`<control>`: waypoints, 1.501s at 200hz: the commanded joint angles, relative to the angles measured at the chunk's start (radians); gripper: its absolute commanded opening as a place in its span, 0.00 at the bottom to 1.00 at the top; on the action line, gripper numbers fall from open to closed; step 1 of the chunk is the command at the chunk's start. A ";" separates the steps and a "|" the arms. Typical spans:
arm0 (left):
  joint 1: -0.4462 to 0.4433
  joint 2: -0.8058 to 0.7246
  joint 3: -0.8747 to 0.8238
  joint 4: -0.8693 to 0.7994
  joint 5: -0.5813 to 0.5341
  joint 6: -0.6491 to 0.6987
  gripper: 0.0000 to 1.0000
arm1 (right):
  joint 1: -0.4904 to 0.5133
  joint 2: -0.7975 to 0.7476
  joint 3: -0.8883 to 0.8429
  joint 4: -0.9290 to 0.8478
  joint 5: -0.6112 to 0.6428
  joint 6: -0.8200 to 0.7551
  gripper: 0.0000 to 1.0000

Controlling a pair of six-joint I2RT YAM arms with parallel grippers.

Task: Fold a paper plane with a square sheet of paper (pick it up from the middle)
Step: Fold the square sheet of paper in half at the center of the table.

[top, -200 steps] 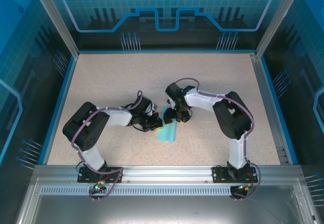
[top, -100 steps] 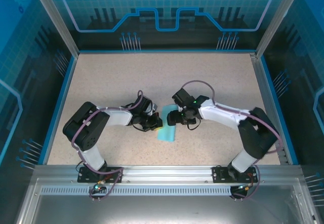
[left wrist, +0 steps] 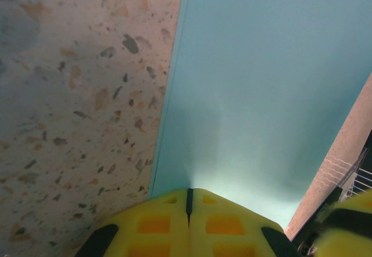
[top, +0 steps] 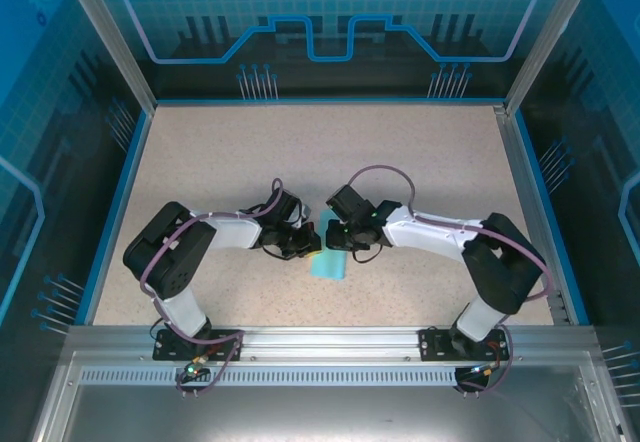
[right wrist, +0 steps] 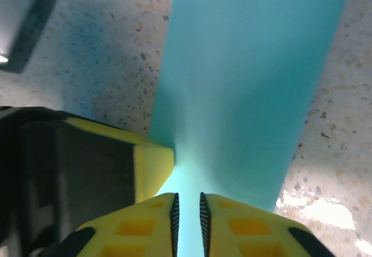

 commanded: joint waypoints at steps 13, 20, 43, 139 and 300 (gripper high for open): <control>0.000 0.040 -0.064 -0.161 -0.147 -0.003 0.02 | 0.007 0.064 -0.009 0.092 -0.044 0.045 0.11; -0.001 0.038 -0.066 -0.163 -0.149 -0.004 0.02 | 0.007 0.073 -0.009 0.097 -0.047 0.041 0.09; -0.002 0.038 -0.068 -0.167 -0.155 -0.010 0.02 | 0.004 0.085 -0.022 0.100 -0.043 0.034 0.08; -0.002 0.035 -0.074 -0.213 -0.195 -0.039 0.01 | -0.038 0.098 -0.076 0.045 -0.042 -0.040 0.09; 0.000 0.052 -0.124 -0.181 -0.221 -0.079 0.00 | -0.160 -0.078 -0.297 0.086 -0.057 -0.147 0.06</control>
